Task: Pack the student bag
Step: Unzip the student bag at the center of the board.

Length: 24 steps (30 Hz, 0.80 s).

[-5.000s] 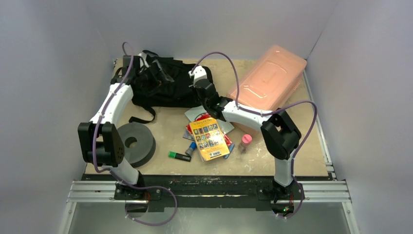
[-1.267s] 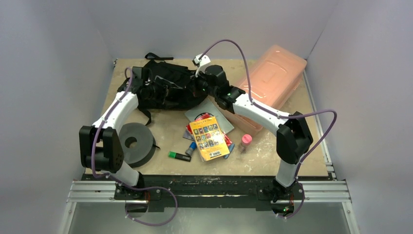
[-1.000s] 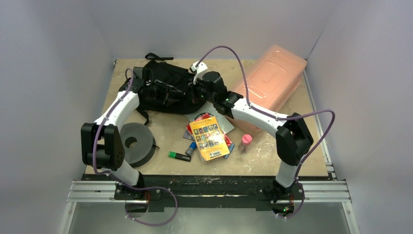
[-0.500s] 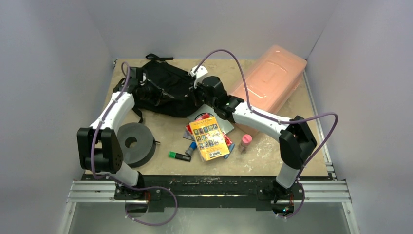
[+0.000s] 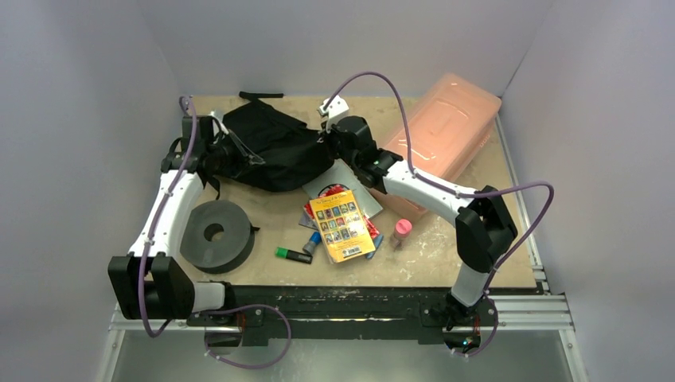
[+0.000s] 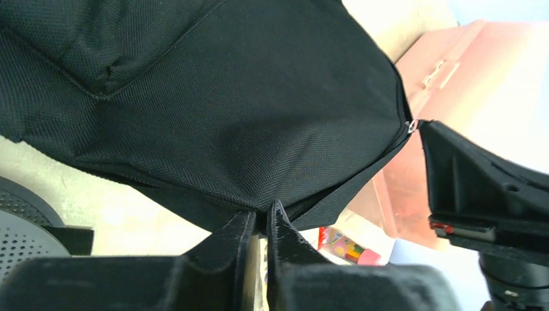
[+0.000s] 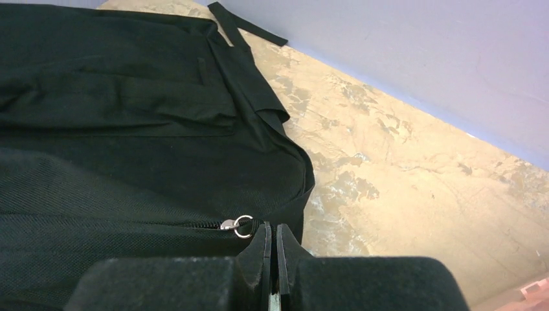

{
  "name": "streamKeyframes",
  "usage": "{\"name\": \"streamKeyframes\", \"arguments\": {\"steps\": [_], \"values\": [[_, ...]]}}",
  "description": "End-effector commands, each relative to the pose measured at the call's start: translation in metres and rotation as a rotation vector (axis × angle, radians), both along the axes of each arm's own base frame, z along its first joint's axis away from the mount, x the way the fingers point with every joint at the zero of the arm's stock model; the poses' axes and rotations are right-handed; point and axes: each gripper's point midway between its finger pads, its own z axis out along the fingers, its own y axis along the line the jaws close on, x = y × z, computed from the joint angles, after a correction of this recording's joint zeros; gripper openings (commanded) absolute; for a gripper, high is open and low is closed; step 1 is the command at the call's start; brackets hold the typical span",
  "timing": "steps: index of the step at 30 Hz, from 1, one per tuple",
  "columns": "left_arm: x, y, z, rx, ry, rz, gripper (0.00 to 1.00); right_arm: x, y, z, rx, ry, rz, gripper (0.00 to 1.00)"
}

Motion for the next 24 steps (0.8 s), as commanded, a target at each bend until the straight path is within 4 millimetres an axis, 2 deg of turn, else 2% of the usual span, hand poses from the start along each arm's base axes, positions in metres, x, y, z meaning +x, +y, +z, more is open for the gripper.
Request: {"name": "streamKeyframes", "arguments": {"steps": [1, 3, 6, 8, 9, 12, 15, 19, 24], "values": [[-0.001, 0.013, -0.002, 0.091, -0.047, -0.073, 0.14, 0.029, -0.032, 0.038, 0.017, -0.095, -0.125, 0.00], [-0.002, 0.008, 0.003, 0.078, -0.102, -0.104, 0.37, 0.020, -0.021, 0.036, 0.031, -0.092, -0.048, 0.00], [-0.007, -0.001, 0.011, 0.089, -0.148, -0.133, 0.59, 0.005, -0.004, 0.036, 0.061, -0.103, 0.038, 0.00], [-0.010, -0.019, 0.017, 0.110, -0.177, -0.199, 0.80, 0.000, 0.002, 0.032, 0.084, -0.079, 0.070, 0.00], [-0.011, -0.029, 0.020, 0.125, -0.194, -0.235, 0.86, -0.003, 0.005, 0.031, 0.098, -0.073, 0.085, 0.00], [-0.014, -0.061, 0.026, 0.171, -0.227, -0.334, 0.89, -0.011, 0.014, 0.032, 0.167, -0.040, 0.122, 0.00], [-0.011, -0.082, 0.026, 0.188, -0.235, -0.387, 0.90, -0.017, 0.020, 0.037, 0.219, -0.025, 0.154, 0.00], [0.002, -0.101, 0.024, 0.203, -0.237, -0.434, 0.92, -0.023, 0.029, 0.047, 0.280, -0.014, 0.197, 0.00], [0.017, -0.118, 0.008, 0.222, -0.213, -0.468, 0.91, -0.024, 0.033, 0.055, 0.327, -0.005, 0.200, 0.00]]}}
